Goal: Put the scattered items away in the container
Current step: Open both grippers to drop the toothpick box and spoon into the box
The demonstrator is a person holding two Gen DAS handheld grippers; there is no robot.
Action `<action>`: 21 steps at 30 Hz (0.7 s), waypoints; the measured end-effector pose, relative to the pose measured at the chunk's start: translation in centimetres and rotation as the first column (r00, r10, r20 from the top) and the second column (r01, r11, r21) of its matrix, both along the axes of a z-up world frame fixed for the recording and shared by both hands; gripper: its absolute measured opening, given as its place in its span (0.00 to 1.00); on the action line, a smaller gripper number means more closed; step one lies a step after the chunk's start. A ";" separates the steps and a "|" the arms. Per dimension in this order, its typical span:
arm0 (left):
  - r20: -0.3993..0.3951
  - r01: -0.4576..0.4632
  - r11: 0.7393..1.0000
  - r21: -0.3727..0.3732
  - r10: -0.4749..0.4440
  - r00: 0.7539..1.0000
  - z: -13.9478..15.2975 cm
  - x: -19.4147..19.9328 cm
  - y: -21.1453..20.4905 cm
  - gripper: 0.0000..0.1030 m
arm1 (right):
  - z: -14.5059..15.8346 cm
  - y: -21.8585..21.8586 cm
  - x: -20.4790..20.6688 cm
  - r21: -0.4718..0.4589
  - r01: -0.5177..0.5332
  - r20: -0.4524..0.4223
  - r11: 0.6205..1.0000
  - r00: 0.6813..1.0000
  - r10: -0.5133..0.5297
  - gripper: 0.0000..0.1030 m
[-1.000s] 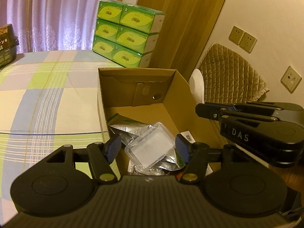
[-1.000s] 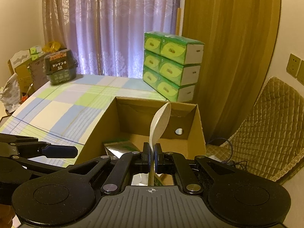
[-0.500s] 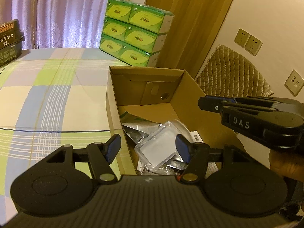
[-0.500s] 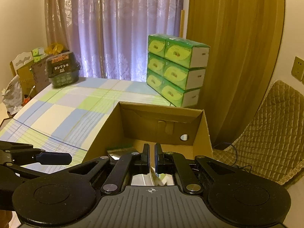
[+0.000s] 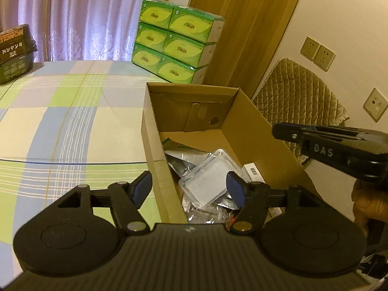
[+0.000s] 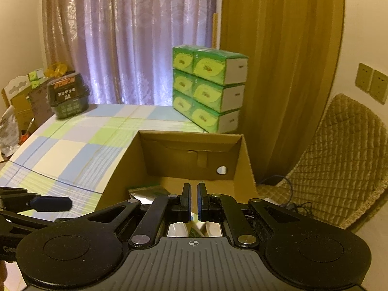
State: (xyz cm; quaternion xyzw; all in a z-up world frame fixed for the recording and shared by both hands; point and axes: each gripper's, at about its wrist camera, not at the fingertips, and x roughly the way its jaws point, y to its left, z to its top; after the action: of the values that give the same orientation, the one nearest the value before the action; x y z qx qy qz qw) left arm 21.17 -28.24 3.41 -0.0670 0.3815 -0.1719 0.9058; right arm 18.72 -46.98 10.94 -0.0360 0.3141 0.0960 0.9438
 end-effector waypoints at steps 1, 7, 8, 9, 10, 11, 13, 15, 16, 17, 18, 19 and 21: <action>0.002 -0.001 1.000 0.002 0.001 1.000 0.1 -0.3 0.2 0.66 | 0.1 -0.2 -0.3 0.004 0.008 0.001 1.000 1.000 -0.008 0.06; 0.014 -0.012 1.000 0.001 0.012 1.000 0.8 -2.2 1.2 0.76 | 0.9 -1.2 -2.4 0.040 0.049 -0.002 0.998 0.999 -0.049 0.06; 0.016 -0.012 1.000 0.000 0.012 1.000 1.0 -2.5 1.4 0.78 | 1.0 -1.3 -2.9 0.044 0.052 -0.003 0.998 0.999 -0.052 0.06; 0.019 -0.011 1.000 -0.001 0.011 1.000 1.1 -2.8 1.6 0.80 | 1.1 -1.3 -3.3 0.049 0.055 -0.003 0.997 0.999 -0.054 0.06; 0.024 -0.011 1.000 -0.002 0.012 1.000 1.3 -3.1 1.7 0.83 | 1.3 -1.4 -3.7 0.051 0.057 -0.003 0.997 0.998 -0.056 0.06; 0.029 -0.013 1.000 -0.003 0.014 0.999 1.5 -3.5 1.9 0.85 | 1.4 -1.3 -4.2 0.052 0.059 -0.005 0.997 0.998 -0.059 0.06; 0.040 -0.014 1.000 -0.005 0.014 0.999 1.9 -4.1 2.2 0.89 | 1.7 -1.3 -5.0 0.056 0.069 -0.013 0.996 0.998 -0.069 0.06; 0.048 -0.009 1.000 -0.007 0.009 0.999 2.3 -4.8 2.4 0.91 | 1.8 -1.2 -5.8 0.062 0.080 -0.035 0.995 0.996 -0.078 0.06; 0.051 -0.008 1.000 -0.008 0.008 0.999 2.5 -5.0 2.5 0.92 | 1.7 -1.1 -6.2 0.060 0.085 -0.042 0.995 0.996 -0.082 0.07; 0.054 -0.005 1.000 -0.008 0.006 0.999 2.6 -5.4 2.6 0.93 | 1.7 -1.0 -6.7 0.056 0.091 -0.041 0.994 0.995 -0.089 0.07; 0.056 -0.003 1.000 -0.009 0.003 0.998 2.7 -5.6 2.7 0.93 | 1.8 -0.9 -7.2 0.053 0.099 -0.030 0.994 0.995 -0.098 0.18; 0.057 -0.001 1.000 -0.010 0.001 0.998 2.8 -5.9 2.8 0.93 | 1.9 -0.9 -7.8 0.053 0.109 -0.011 0.993 0.994 -0.109 0.47; 0.060 0.003 1.000 -0.012 -0.003 0.998 3.0 -6.4 2.9 0.93 | 2.0 -0.6 -9.0 0.060 0.125 0.075 0.990 0.989 -0.130 1.00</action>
State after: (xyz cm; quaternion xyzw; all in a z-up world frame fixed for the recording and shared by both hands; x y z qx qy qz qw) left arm 14.81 -25.34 6.43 -0.0666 0.3535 -0.1773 0.9161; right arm 9.71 -47.59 12.95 0.0063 0.2758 0.0425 0.9603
